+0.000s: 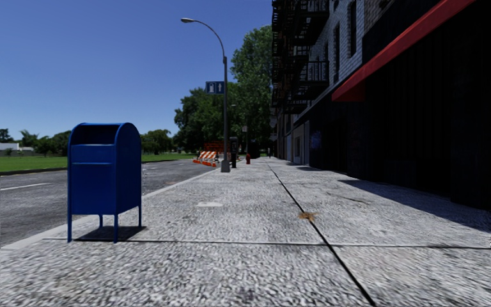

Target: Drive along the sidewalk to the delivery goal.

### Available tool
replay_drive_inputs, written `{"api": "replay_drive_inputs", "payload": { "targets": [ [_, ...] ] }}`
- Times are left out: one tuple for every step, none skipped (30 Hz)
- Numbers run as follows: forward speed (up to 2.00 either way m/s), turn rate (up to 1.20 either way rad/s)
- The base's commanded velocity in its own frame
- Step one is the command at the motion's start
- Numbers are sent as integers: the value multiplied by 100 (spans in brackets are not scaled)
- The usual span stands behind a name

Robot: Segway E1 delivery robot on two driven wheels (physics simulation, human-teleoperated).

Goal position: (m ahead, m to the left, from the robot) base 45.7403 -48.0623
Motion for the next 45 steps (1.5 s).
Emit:
{"api": "replay_drive_inputs", "payload": {
  "targets": [
    [200, -59],
    [200, -59],
    [200, -59],
    [200, -59],
    [200, -48],
    [200, 0],
    [200, 0],
    [200, 0],
    [200, 0],
    [200, 0],
    [200, 0],
    [200, 0],
    [200, 0],
    [200, 0],
    [200, 0],
    [200, 0],
    [200, 0],
    [200, 0],
    [200, 0],
    [200, 0],
    [200, 0],
    [200, 0],
    [200, 0],
    [200, 0],
    [200, 0],
    [200, 0],
    [200, 0],
    [200, 0],
    [200, 0],
    [200, 0],
    [200, 0],
    [200, 12],
    [200, 12],
    [200, 19],
    [200, 21],
    [200, 26],
    [200, 34],
    [200, 34],
    [200, 37],
    [200, 37],
    [200, 37],
    [200, 38],
    [200, 38],
    [200, 38],
    [200, 35]
  ]
}}
